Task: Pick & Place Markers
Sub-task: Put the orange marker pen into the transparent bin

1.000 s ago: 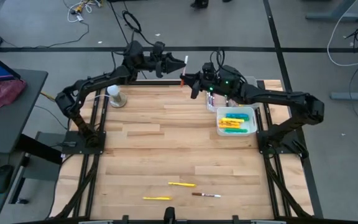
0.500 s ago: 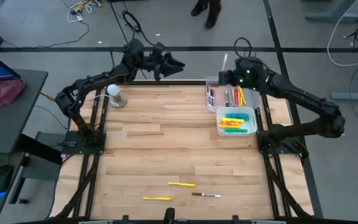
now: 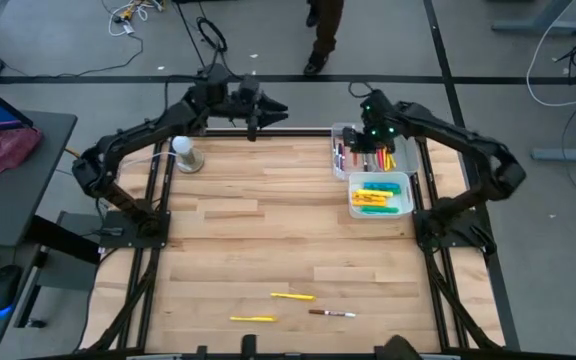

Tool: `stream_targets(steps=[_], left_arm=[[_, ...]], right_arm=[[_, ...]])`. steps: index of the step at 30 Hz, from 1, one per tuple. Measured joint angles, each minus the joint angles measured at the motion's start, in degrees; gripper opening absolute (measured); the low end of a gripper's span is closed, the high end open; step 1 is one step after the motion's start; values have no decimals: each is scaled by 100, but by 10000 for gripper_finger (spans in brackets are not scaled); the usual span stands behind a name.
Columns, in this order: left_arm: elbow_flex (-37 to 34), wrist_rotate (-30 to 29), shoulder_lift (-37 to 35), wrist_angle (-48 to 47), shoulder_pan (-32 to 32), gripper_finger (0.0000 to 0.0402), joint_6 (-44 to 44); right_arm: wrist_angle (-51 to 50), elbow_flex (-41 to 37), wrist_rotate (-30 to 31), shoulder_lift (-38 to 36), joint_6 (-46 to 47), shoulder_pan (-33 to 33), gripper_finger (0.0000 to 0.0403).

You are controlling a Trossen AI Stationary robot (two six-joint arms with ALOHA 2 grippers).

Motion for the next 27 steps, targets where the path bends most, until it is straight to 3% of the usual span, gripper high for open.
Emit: stream_targets(steps=[4, 13, 27], left_arm=[[1, -435, -209, -644, 43, 123, 416], [0, -487, -223, -906, 14, 119, 245], [0, -487, -221, -903, -5, 119, 226]], right_arm=[[-262, -4, -211, 567, -152, -266, 22], [294, -4, -160, 1518, -210, -537, 23], [489, -4, 40, 2024, -32, -563, 49]])
